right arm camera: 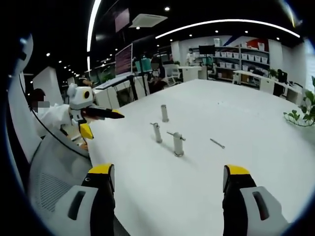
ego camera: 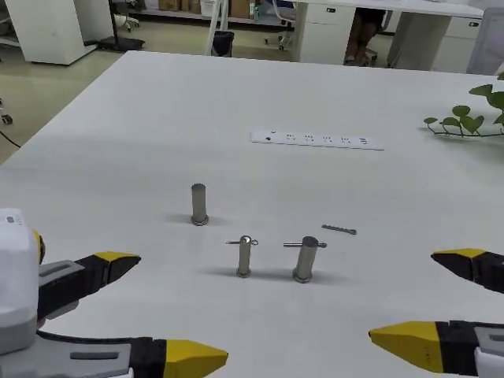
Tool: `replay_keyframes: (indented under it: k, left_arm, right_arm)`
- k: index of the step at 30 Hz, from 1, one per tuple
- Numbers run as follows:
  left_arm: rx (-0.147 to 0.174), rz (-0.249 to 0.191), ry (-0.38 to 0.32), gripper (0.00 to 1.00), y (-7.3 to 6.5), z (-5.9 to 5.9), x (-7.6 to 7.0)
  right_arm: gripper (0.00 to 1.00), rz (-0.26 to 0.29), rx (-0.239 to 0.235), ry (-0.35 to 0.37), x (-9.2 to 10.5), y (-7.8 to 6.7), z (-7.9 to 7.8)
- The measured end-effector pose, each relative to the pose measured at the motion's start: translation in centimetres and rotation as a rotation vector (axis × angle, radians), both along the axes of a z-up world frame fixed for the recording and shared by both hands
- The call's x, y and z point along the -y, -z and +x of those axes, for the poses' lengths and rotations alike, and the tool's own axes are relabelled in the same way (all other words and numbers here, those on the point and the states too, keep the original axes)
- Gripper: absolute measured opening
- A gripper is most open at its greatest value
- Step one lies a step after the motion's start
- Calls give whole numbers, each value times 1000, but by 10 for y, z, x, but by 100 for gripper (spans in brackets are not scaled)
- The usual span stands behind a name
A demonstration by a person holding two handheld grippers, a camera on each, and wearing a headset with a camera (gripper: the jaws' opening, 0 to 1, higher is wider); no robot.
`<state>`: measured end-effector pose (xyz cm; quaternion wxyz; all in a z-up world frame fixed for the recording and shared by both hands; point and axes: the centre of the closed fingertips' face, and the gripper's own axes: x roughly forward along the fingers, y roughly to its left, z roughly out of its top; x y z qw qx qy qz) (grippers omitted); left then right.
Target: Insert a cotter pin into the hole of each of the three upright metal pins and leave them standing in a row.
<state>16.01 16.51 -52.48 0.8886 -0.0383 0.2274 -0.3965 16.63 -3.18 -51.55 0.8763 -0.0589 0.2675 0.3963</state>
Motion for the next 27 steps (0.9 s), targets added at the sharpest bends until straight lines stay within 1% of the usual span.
replay_keyframes:
  k: [3,4,5,6,8,12,13,18,20,22,25,26,27]
  left_arm:
    - [5,-3,-10,99,-3,3,-3]
    - [7,-3,-10,99,-4,4,-4]
    - [8,-3,-10,99,-4,5,-4]
    - [10,0,-6,99,-5,5,-4]
    - [23,12,3,99,-5,6,-5]
    - [25,11,-1,99,-7,7,-5]
    - [23,9,-1,99,-8,8,-5]
    - [19,12,-9,99,-9,14,-7]
    - [22,11,-12,99,-11,18,-7]
    - [34,10,-15,99,-15,25,-8]
    - [51,1,-28,99,-20,39,-10]
    - [58,6,-31,98,-22,45,-10]
    - [75,19,-34,97,-24,50,-11]
  right_arm:
    - [92,2,6,20,3,1,1]
    - [93,5,24,34,5,0,3]
    - [94,6,26,43,6,0,4]
    - [96,5,24,48,8,1,4]
    - [95,1,22,54,10,2,4]
    - [95,21,12,46,7,1,1]
    - [95,22,-4,46,6,3,0]
    - [95,17,-22,44,5,10,-1]
    - [95,8,-28,39,5,13,-3]
    - [95,3,-31,33,5,14,-3]
    - [94,4,-38,35,5,16,-3]
    - [94,-4,-44,34,5,18,-3]
    - [95,-17,-49,33,6,19,-4]
